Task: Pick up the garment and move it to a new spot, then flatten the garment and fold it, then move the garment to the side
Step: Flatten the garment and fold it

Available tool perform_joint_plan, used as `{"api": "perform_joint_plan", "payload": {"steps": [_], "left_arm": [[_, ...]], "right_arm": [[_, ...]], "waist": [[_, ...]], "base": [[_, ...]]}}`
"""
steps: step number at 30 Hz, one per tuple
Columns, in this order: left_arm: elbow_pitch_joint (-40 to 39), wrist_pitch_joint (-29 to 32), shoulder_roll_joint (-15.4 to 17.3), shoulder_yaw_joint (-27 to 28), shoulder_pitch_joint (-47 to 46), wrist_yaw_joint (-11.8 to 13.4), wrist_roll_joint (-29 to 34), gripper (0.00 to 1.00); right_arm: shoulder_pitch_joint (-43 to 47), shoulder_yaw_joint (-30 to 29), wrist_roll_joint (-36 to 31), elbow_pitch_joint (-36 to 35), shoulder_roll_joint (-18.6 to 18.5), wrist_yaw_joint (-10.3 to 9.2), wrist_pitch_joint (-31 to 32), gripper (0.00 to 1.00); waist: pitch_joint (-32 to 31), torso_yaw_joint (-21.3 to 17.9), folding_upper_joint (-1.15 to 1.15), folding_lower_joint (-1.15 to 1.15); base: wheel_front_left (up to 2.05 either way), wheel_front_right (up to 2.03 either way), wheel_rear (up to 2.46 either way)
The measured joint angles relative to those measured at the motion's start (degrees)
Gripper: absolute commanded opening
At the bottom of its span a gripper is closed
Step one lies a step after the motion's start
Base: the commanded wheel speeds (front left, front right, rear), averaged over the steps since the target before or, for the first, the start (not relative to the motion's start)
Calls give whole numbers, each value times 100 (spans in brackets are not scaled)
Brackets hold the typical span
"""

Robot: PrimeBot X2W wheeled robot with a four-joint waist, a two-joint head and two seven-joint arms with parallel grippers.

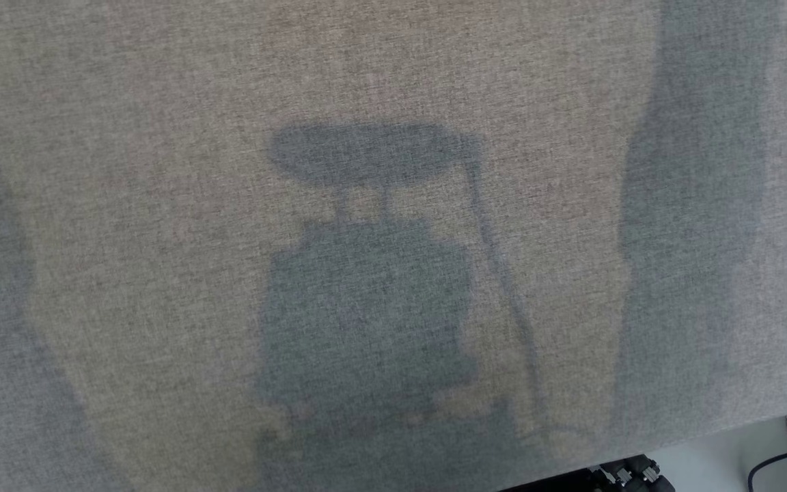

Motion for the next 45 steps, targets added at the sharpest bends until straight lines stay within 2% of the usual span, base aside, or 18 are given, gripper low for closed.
{"api": "perform_joint_plan", "payload": {"steps": [2, 5, 14, 17, 21, 23, 26, 29, 31, 34, 37, 41, 45], "left_arm": [[-221, -46, -1, 18, -149, -1, 155, 0], [-635, -81, -35, 135, -153, -4, 249, 0], [-877, -80, 62, 70, 1785, -62, 14, 0], [-993, -80, 119, 111, 2516, -74, -148, 0], [-1380, -82, 123, 204, 3584, -77, -309, 0], [-1560, -83, 116, 182, 4113, -75, -346, 0], [-1819, 77, 18, 180, 4871, 71, -488, 0], [-2146, 503, -21, 175, 5616, 304, -666, 0], [-2435, 702, -191, 245, 6160, 567, -876, 0], [-2943, 925, -467, 354, 7104, 939, -1190, 0], [-3344, 1007, -708, 391, 8091, 1221, -1467, 0], [-3638, 964, -982, 276, 9265, 1410, -1648, 0], [-3598, 762, -1122, 234, 10213, 1568, -1697, 0]], "right_arm": [[-46, -88, -107, 79, 0, 0, -327, 0], [-23, 9, -211, 319, 14, 4, -453, 0], [593, 844, -168, 1007, -14, 2, -423, 0], [828, 1235, -18, 1160, -229, 1, -174, 0], [1323, 2041, 131, 1223, -550, 2, 592, 0], [1564, 2264, 357, 1110, -736, 3, 1128, 0], [1949, 2449, 697, 690, -1048, 2, 2034, 0], [2509, 2450, 956, 130, -1148, 2, 3136, 0], [3005, 2287, 1143, -342, -1115, 2, 3823, 0], [3955, 1807, 1269, -1187, -817, 2, 4754, 0], [4943, 1406, 1171, -2092, -470, 1, 5424, 0], [6093, 1024, 1031, -3171, -190, 0, 6007, 0], [6936, 824, 1034, -3842, -55, -1, 6430, 0]], "waist": [[1, -46, 0, 0], [34, -67, 0, -2], [239, 34, 0, -1], [218, 110, 0, -2], [55, 195, 0, -2], [-75, 227, 0, -1], [-322, 271, 0, -2], [-602, 311, 0, -2], [-798, 335, 0, -2], [-1109, 375, 0, -2], [-1413, 424, 0, -2], [-1799, 503, 0, -2], [-2153, 598, 0, -2]], "base": [[0, 0, 0], [0, 0, 0], [0, 0, 0], [0, 0, 0], [0, 0, 0], [0, 0, 0], [0, 0, 0], [0, 0, 0], [0, 0, 0], [0, 0, 0], [0, 0, 0], [0, 0, 0], [0, 0, 0]]}}
